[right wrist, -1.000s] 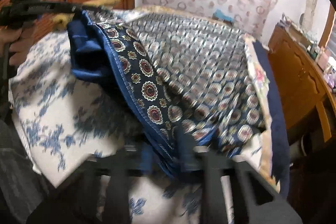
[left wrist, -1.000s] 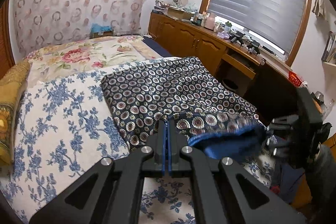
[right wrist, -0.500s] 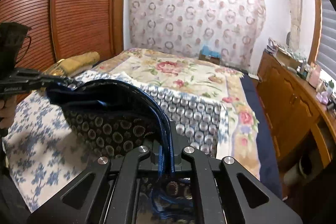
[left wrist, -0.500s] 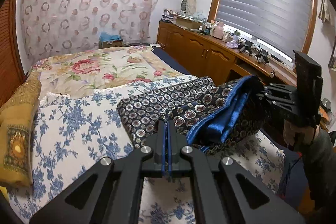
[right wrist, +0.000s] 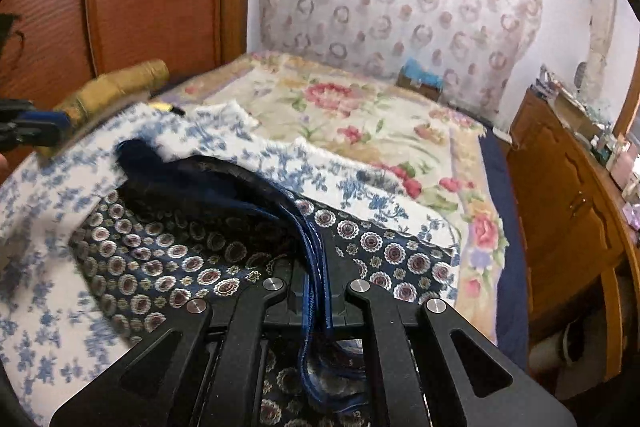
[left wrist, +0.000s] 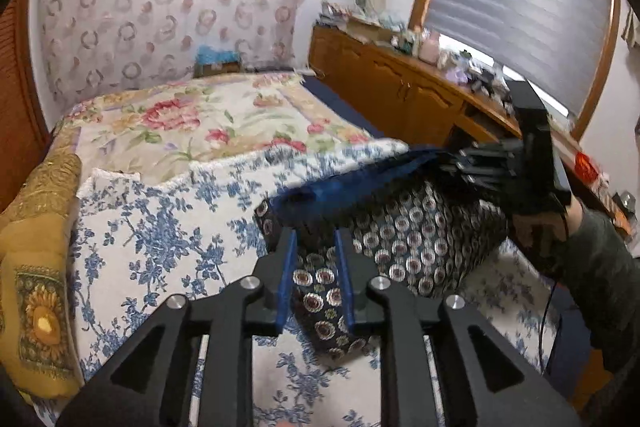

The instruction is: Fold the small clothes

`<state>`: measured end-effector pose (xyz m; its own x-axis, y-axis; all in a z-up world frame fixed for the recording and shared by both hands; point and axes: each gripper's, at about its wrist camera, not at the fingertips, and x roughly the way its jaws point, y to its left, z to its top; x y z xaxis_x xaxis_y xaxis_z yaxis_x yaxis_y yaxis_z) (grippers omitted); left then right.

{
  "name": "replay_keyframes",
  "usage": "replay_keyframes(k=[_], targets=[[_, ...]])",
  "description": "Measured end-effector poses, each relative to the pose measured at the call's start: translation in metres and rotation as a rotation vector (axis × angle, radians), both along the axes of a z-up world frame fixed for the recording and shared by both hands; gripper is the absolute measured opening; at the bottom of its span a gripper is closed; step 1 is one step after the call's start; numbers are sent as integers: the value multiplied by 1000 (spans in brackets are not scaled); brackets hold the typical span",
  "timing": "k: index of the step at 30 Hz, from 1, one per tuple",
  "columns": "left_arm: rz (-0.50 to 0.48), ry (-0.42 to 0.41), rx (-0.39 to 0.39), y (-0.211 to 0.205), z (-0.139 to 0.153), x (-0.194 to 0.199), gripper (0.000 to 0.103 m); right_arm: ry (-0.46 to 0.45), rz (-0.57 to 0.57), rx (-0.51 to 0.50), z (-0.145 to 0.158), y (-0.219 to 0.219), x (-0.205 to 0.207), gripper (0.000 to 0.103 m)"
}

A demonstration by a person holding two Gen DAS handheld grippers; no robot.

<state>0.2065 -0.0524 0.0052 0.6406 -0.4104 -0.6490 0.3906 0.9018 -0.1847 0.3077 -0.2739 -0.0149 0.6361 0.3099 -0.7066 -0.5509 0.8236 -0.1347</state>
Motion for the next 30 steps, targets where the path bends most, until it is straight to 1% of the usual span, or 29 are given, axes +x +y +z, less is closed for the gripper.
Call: replay_keyframes(k=[3,6,8,10,11,12,13,15,18,20,26,30], targets=[[-15,36,60,-3,-16,13,19,8,9,-14,-7,6,10,2],[-17,81,84,-5,-30,29,20,7,-3,-29,-9,11,19,2],[-22,95,93,-8,-35,37,20,4,-22,-17,-9,11,23,3],[-22,107,95,-10,-40,47,20,-11,-52,-16,-4,9,23,22],[-21,115,95,-10,-42,51,20,-18,-66,-16,-1,8,24,26],[-19,123,93,-10,-46,57,21,-30,-79,-4,6,3,22,32],[-13,130,92,-9,-48,61,21,-43,-92,8,13,-1,20,42],[-5,141,92,-8,-54,68,21,-69,-124,21,25,-9,15,51],[-1,154,91,-8,-61,75,21,-70,-140,34,36,-22,6,54],[-1,161,93,-9,-65,79,21,-46,-164,38,35,-33,-2,56],[-3,177,101,-11,-75,87,22,55,-281,27,5,-72,-17,57],[2,197,100,-12,-80,94,23,137,-332,84,-14,-93,-16,57]])
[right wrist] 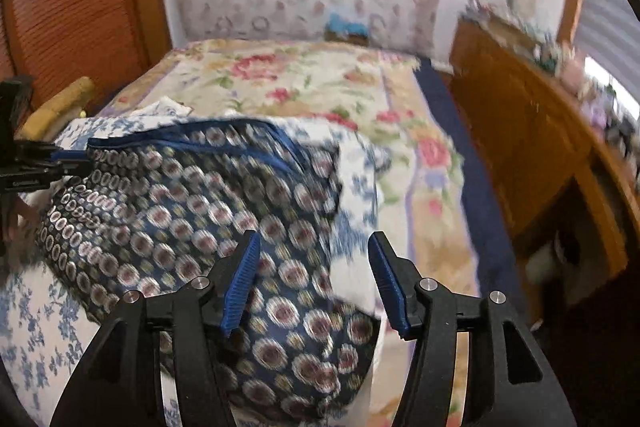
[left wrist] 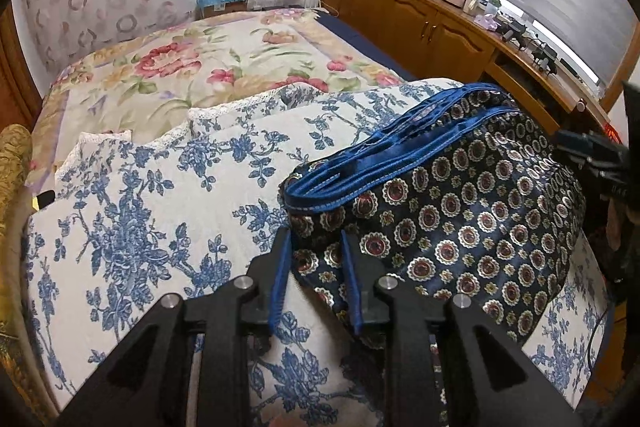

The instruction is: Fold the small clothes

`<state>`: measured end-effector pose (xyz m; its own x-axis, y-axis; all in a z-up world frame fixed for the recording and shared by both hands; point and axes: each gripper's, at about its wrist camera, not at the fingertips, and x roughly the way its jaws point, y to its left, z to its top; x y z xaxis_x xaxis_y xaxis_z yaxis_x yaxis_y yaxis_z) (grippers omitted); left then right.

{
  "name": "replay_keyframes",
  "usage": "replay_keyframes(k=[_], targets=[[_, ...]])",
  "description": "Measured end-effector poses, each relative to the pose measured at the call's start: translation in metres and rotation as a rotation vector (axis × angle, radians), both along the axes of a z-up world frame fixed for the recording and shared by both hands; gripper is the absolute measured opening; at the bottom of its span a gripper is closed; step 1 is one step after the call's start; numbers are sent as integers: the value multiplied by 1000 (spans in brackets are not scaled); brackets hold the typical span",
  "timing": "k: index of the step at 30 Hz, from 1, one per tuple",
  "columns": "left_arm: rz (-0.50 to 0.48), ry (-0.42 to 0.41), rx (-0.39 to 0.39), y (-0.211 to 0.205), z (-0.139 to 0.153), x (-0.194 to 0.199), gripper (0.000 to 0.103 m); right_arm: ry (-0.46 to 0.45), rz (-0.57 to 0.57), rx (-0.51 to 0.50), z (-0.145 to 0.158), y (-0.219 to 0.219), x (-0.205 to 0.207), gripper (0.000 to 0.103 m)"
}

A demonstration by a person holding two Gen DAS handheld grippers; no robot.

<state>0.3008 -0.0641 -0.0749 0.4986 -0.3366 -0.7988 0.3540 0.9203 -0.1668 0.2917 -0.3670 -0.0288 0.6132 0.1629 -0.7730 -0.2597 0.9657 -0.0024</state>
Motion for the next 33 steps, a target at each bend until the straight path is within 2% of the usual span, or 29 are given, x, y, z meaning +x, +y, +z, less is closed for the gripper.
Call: replay_keyframes(k=[10,19,23,26,28,32,33], targets=[[3,10,-3,-2,-7,8,24,84,5,95,-26,-5,24,58],[10,30,4,-8,-7,22,24,86,79,114,-27,7,45,58],[11,33,-1,-11,-7,27,24,91,120,101,-28,17,48,46],[11,42,-27,-11,-7,32,24,91,157,95,-28,22,45,33],[5,46,-44,-12,-8,35,24,92,179,101,-28,24,42,20],[-12,53,-83,-12,-8,38,24,74,193,94,-28,29,35,10],[-20,56,-94,-13,-8,38,17,64,195,89,-27,31,32,9]])
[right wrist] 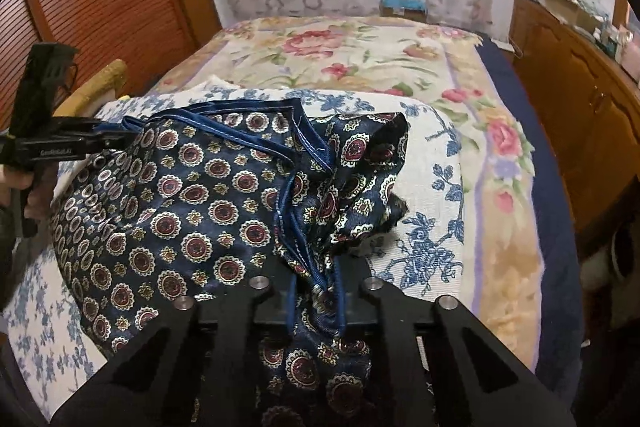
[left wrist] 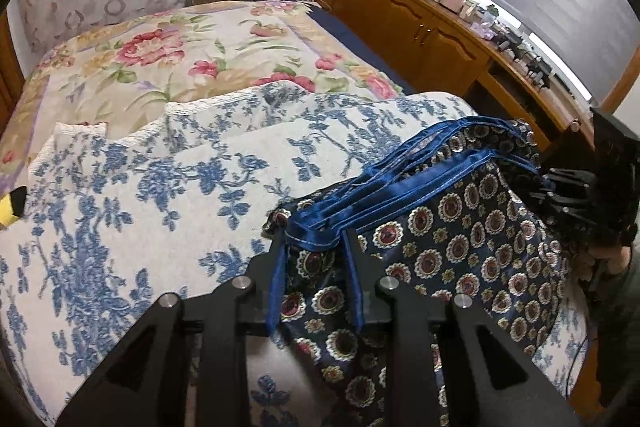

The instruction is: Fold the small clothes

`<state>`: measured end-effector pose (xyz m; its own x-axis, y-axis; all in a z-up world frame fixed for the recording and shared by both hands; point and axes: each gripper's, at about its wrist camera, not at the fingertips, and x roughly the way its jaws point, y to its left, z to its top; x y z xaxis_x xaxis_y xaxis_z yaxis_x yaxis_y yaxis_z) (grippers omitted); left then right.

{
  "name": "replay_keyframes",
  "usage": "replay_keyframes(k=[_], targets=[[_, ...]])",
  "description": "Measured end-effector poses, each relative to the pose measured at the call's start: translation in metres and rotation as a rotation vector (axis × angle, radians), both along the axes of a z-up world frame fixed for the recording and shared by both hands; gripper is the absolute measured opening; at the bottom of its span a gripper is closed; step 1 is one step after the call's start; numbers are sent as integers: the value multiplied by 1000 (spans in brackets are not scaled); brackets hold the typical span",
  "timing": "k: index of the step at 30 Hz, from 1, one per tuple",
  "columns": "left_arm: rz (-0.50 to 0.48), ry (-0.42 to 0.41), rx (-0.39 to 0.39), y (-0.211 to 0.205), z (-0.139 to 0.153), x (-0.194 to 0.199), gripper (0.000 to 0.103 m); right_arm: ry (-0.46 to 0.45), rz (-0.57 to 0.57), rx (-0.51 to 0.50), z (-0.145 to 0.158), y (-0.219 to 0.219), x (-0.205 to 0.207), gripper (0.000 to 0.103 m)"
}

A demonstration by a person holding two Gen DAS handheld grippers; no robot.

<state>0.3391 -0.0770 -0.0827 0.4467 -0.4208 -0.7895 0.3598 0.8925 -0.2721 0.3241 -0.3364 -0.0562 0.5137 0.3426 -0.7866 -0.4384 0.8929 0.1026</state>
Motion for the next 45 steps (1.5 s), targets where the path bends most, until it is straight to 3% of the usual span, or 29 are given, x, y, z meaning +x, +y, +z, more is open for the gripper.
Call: replay_keyframes(k=[1,3,12,18,24,37,45], targets=[[-14,7,-15,-1,0,0,6,-17,0,-3,2,1,-3,8],[-24,-13,-15,-3,1,-5,2,-41,-7,10,5,1,-8,7],[9,-240,-74,12,68,-61,2,-209,-18,75,59,5,-43,6],[65,-374,-92,44,114,-100,2,-304,47,92,100,36,-52,5],[158,-461,-52,92,139,-132,2,-360,153,100,130,86,-44,5],[366,-528,-9,202,145,-179,2,-397,377,58,156,217,-20,5],[542,-587,23,264,127,-209,2,-457,563,-39,187,327,-6,5]])
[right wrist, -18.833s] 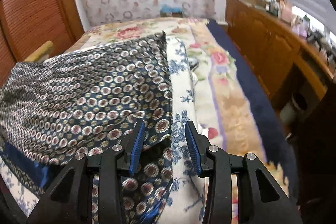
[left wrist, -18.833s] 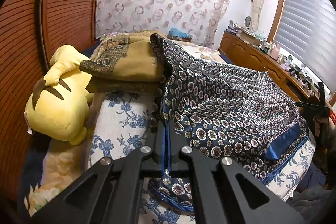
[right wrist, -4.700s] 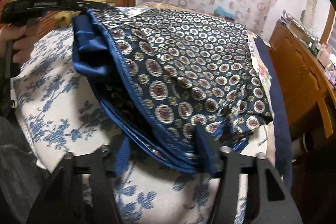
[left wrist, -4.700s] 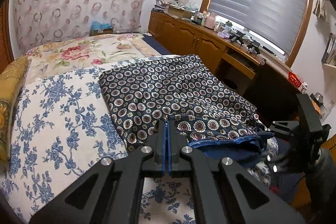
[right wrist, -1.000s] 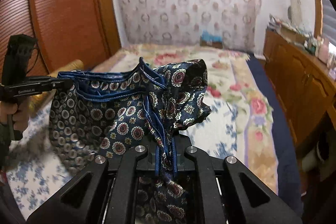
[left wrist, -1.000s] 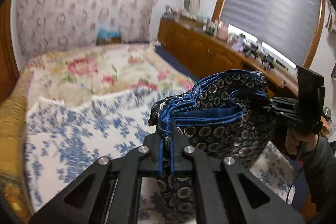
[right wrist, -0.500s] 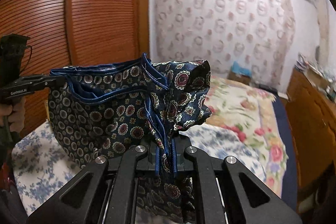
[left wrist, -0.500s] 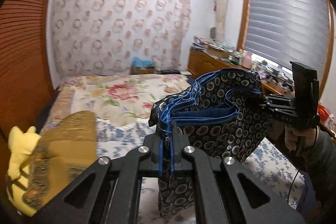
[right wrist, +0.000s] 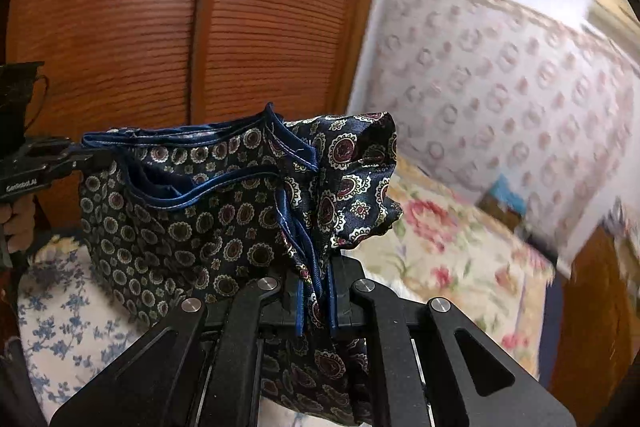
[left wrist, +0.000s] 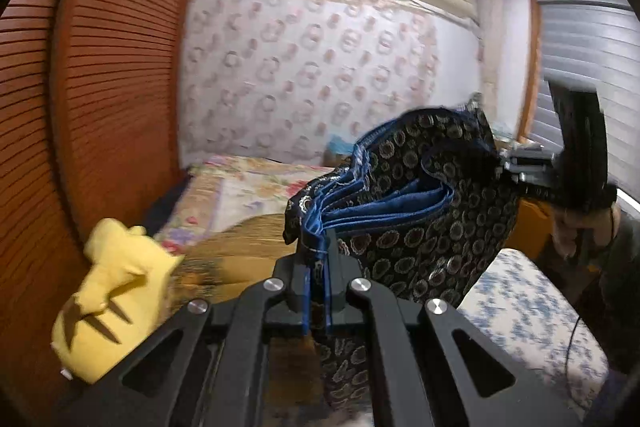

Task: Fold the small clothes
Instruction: 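Lift the bundled robe with both grippers and carry it toward the yellow plush toy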

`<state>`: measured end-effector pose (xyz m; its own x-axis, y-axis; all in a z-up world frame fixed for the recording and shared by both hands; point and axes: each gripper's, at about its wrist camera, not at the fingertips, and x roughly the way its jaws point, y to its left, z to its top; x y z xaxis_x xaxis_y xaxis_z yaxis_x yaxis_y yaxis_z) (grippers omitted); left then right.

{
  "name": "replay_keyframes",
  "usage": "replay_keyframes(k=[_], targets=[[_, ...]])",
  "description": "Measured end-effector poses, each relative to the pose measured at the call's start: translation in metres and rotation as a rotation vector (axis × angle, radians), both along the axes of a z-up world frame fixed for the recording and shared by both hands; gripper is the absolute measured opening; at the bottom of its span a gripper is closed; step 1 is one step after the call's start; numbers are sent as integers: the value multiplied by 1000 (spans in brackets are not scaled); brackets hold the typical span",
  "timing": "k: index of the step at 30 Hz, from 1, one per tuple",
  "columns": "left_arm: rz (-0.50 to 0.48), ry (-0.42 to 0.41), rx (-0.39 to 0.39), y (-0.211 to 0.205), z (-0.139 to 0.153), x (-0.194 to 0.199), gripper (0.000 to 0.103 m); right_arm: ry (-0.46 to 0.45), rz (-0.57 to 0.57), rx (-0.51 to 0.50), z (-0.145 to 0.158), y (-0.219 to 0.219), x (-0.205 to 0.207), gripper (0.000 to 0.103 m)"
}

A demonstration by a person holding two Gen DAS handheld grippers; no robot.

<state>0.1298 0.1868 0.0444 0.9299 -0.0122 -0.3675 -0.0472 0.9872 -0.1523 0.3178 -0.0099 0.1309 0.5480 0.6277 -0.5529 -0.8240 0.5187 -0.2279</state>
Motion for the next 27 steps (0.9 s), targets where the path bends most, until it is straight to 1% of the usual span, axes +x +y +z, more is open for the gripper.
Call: replay_keyframes(k=[2,3,5,6,8,12,14,17,18,20,22,24,25,27], targets=[[30,3,-23,14,-11,-6,2,-12,46,-29,3,36,4,5],[46,8,-39,24,-18,-11,2,-14,61,-41,3,45,4,5],[83,14,-60,38,-31,-20,2,-13,109,-86,-3,87,10,5],[98,17,-67,43,-36,-24,2,-14,122,-102,-7,98,12,5],[126,28,-97,55,-49,-30,2,-17,157,-152,-21,139,18,5],[176,76,-146,72,-80,-34,2,5,195,-205,-48,193,29,5],[192,97,-164,75,-89,-31,2,24,206,-219,-62,220,36,6],[216,127,-168,80,-104,-34,2,58,197,-216,-76,245,48,8],[220,133,-173,81,-105,-34,2,83,193,-203,-78,252,54,11],[232,147,-188,86,-112,-33,2,134,165,-172,-80,259,67,22],[237,159,-201,87,-114,-33,2,150,135,-134,-75,257,69,38],[245,170,-205,87,-118,-33,2,150,118,-90,-68,254,68,47],[248,173,-206,87,-120,-32,2,144,103,-75,-66,250,69,49],[253,175,-215,87,-121,-33,2,131,68,-67,-65,241,74,50]])
